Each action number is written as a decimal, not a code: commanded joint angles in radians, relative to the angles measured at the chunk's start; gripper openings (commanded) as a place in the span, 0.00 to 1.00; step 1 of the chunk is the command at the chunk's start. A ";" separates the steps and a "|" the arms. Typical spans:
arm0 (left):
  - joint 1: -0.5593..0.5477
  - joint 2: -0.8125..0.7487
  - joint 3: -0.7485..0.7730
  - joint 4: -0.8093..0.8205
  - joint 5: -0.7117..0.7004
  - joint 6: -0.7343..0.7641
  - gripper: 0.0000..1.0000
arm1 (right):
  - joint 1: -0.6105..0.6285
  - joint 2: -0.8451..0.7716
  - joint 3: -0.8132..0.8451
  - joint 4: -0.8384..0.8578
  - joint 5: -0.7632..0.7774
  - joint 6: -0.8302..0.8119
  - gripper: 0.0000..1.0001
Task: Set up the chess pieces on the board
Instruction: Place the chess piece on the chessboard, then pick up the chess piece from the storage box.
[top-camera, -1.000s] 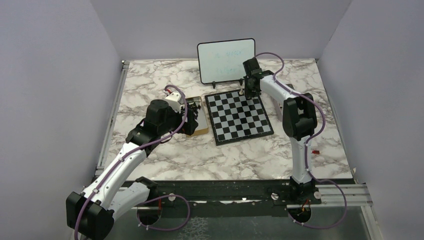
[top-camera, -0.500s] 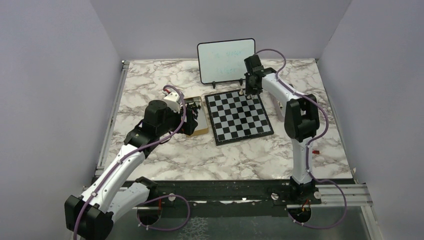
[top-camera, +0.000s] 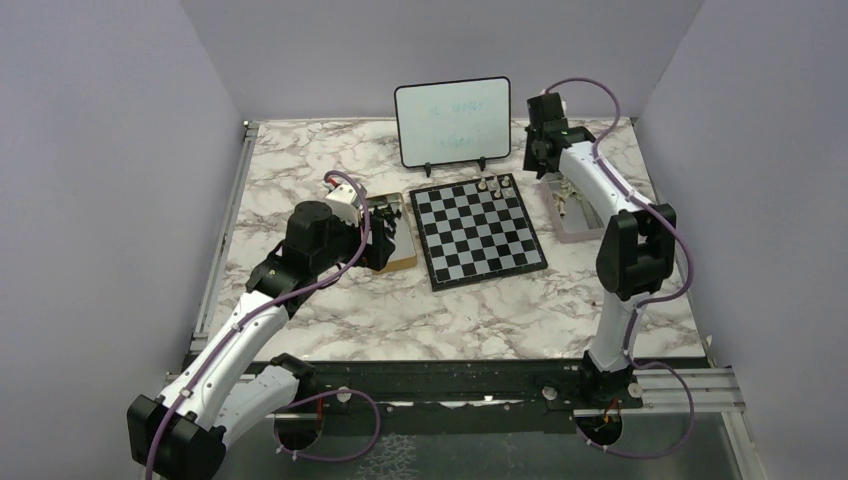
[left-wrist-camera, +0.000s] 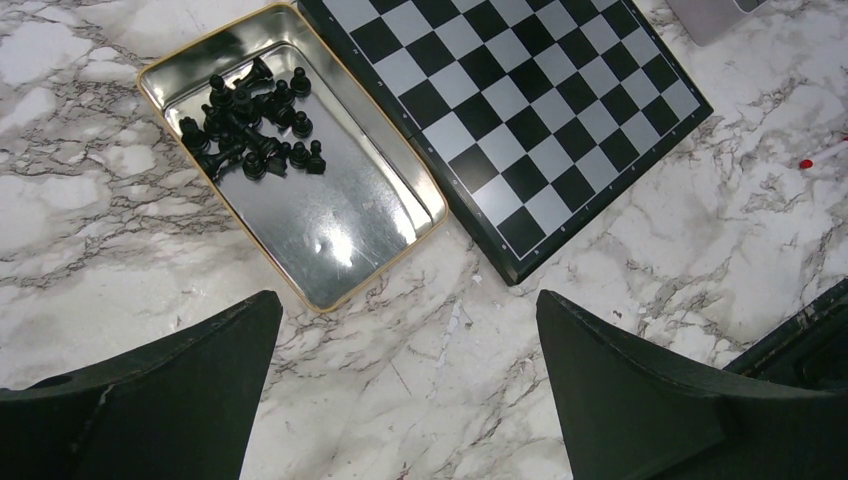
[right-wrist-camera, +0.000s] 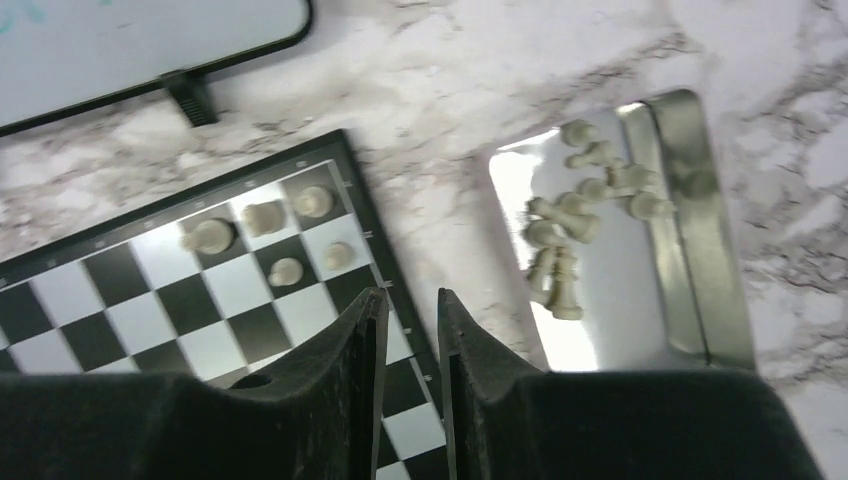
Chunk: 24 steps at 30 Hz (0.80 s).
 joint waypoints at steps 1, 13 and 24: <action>-0.004 0.001 -0.005 -0.001 0.002 0.006 0.99 | -0.076 -0.033 -0.066 0.059 0.053 -0.018 0.30; -0.004 0.011 -0.006 -0.001 -0.018 0.009 0.99 | -0.259 -0.010 -0.197 0.280 -0.111 -0.086 0.30; -0.004 0.025 -0.008 -0.003 -0.025 0.009 0.99 | -0.269 0.014 -0.261 0.476 -0.212 -0.209 0.33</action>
